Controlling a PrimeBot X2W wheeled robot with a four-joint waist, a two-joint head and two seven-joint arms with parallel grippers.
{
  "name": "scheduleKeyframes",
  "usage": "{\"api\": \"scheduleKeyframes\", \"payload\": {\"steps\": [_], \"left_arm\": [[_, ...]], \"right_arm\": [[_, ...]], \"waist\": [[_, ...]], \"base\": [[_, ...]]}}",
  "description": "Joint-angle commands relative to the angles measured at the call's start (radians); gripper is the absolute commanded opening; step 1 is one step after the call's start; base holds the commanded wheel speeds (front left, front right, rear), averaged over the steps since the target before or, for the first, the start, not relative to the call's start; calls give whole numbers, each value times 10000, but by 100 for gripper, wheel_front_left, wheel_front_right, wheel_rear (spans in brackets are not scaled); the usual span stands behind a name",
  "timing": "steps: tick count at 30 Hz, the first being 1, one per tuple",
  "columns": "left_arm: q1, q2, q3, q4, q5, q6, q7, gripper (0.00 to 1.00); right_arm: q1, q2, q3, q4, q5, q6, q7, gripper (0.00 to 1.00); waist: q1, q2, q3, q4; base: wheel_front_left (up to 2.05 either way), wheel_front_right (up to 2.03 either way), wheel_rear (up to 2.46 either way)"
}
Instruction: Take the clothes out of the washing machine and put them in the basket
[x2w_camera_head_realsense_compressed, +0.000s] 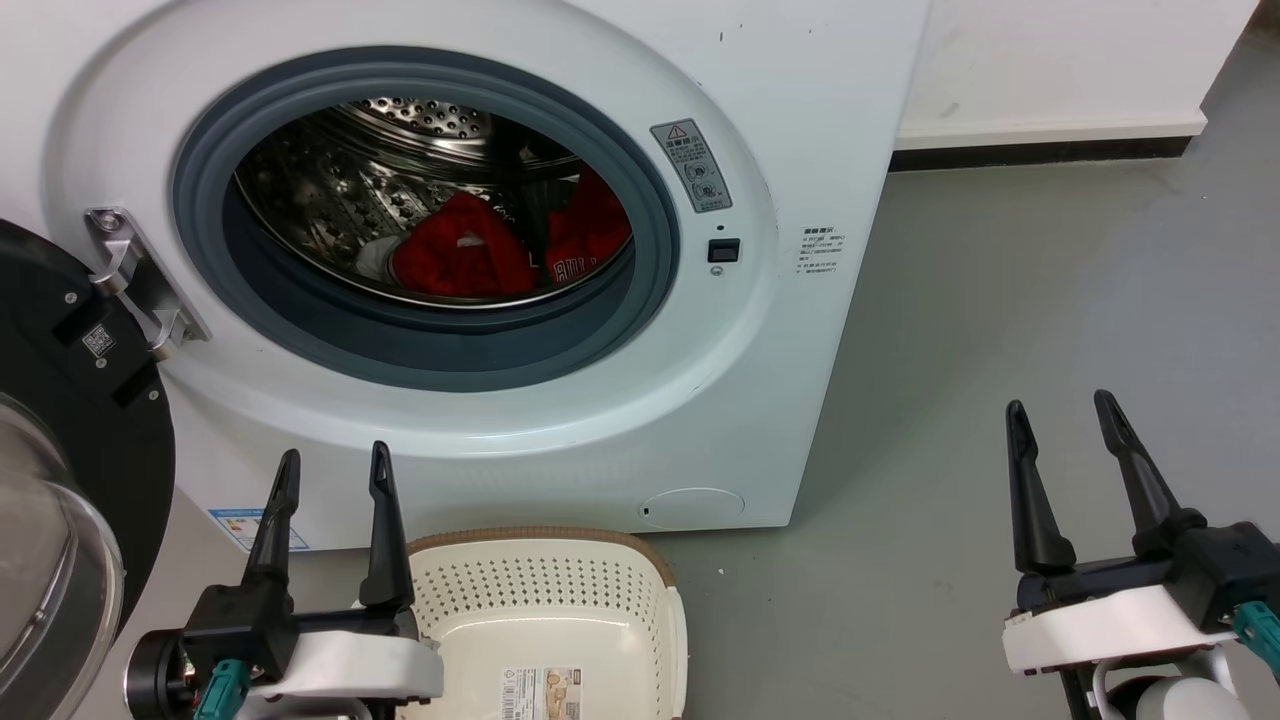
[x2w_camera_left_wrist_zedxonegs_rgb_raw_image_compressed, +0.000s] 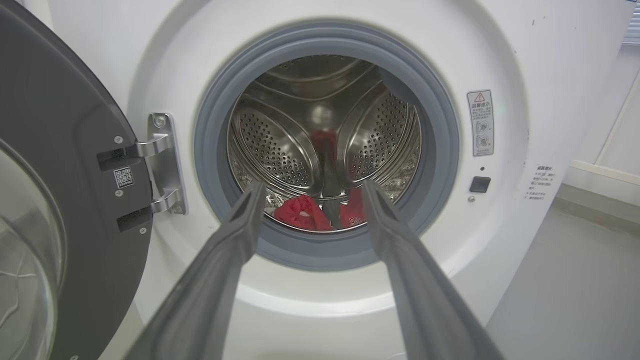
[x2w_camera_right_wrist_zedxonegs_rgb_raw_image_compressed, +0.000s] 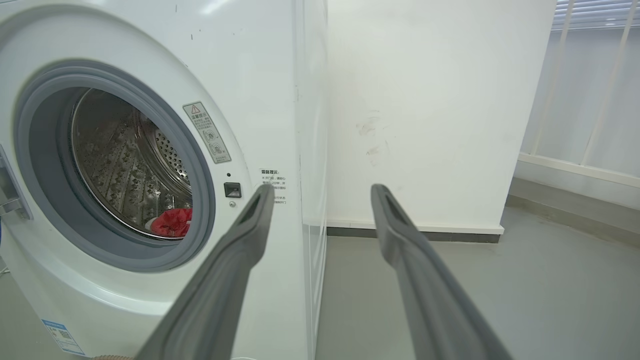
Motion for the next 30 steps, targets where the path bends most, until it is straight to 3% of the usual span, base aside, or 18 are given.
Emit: {"api": "scheduleKeyframes", "payload": {"steps": [1,10,26,30], "left_arm": [[47,-4,56,-35,202,-43,-77,100],[64,-80,209,-216,877,-156,-237,100],[8,-94,284,-67,675,-281,-214,100],[-31,-98,72,647,959,-541,-215,100]], "right_arm": [[82,11,-2,-27,-201,-6,-65,100],[81,13,-26,8,-517,-7,-211,100],[-20,13,-64,50,-314,-7,-203,100],[-184,14,-93,12,-219,-7,-203,100]], "waist": [[0,0,5,-6],[0,0,36,-40],[0,0,113,-110],[0,0,398,-214]], "base": [[0,0,0],[0,0,0],[0,0,0],[0,0,0]]}}
